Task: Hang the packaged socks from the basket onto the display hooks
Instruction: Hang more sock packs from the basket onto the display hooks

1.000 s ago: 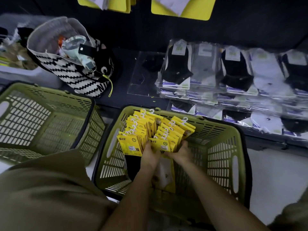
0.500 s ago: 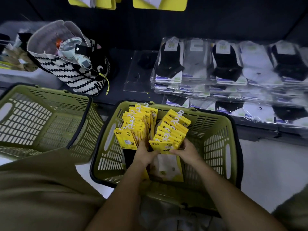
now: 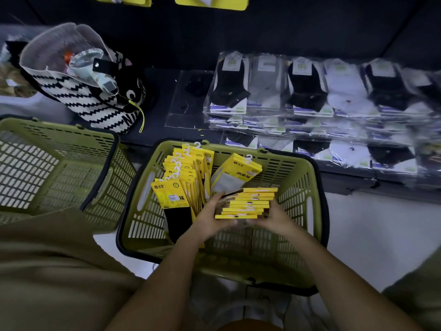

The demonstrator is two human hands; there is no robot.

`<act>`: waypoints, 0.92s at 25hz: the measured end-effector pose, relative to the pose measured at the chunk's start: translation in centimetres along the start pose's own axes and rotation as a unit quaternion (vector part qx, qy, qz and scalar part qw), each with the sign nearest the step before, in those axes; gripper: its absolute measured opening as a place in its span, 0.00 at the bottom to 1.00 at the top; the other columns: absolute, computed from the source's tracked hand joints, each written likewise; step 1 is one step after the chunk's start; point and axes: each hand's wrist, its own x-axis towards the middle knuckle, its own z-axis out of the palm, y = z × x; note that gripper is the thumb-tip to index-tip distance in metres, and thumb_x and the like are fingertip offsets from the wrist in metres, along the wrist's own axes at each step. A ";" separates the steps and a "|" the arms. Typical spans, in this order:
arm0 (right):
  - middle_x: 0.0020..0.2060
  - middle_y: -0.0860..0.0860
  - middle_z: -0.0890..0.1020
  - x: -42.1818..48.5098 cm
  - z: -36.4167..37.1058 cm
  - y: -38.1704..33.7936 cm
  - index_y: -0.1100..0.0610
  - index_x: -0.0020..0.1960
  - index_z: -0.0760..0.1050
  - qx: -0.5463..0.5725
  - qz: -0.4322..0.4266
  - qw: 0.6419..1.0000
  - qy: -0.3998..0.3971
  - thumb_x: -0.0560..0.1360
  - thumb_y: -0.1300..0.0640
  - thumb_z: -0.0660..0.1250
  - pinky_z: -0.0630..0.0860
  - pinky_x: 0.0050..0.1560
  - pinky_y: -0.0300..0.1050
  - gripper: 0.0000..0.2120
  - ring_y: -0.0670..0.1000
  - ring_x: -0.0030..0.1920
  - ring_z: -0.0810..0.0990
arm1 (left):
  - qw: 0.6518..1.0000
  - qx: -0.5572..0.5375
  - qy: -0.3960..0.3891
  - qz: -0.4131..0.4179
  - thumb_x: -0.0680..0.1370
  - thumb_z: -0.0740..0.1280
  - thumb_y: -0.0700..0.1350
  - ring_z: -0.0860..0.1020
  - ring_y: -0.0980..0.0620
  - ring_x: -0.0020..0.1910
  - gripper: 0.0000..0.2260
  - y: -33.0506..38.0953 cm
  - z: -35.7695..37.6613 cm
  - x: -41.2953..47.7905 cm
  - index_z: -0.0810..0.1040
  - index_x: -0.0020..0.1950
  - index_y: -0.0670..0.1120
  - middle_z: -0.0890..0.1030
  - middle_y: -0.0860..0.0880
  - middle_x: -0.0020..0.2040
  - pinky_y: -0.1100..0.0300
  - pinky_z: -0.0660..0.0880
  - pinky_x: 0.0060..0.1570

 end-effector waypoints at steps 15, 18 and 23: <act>0.74 0.51 0.60 1.5 0.9 -1.2 0.50 0.76 0.44 -0.040 -0.030 0.999 -0.009 0.64 0.56 0.78 0.58 0.71 0.52 0.54 0.52 0.73 0.59 | 0.998 0.015 0.058 -0.002 0.64 0.79 0.46 0.72 0.49 0.65 0.42 0.5 0.6 1.4 0.58 0.70 0.53 0.75 0.51 0.63 0.47 0.68 0.66; 0.73 0.52 0.62 1.5 1.1 -1.1 0.51 0.76 0.45 -0.023 -0.028 0.999 -0.003 0.64 0.57 0.78 0.61 0.71 0.56 0.53 0.54 0.72 0.61 | 0.998 0.028 0.057 0.004 0.65 0.78 0.44 0.73 0.49 0.64 0.41 0.6 1.0 1.7 0.56 0.70 0.56 0.74 0.53 0.61 0.48 0.70 0.64; 0.56 0.46 0.77 1.1 0.2 -1.9 0.52 0.70 0.62 0.018 -0.047 0.995 0.080 0.65 0.56 0.77 0.72 0.57 0.44 0.38 0.52 0.61 0.75 | 0.991 0.063 0.105 0.044 0.67 0.77 0.45 0.71 0.46 0.65 0.35 2.3 0.8 2.8 0.66 0.69 0.44 0.73 0.45 0.64 0.47 0.70 0.64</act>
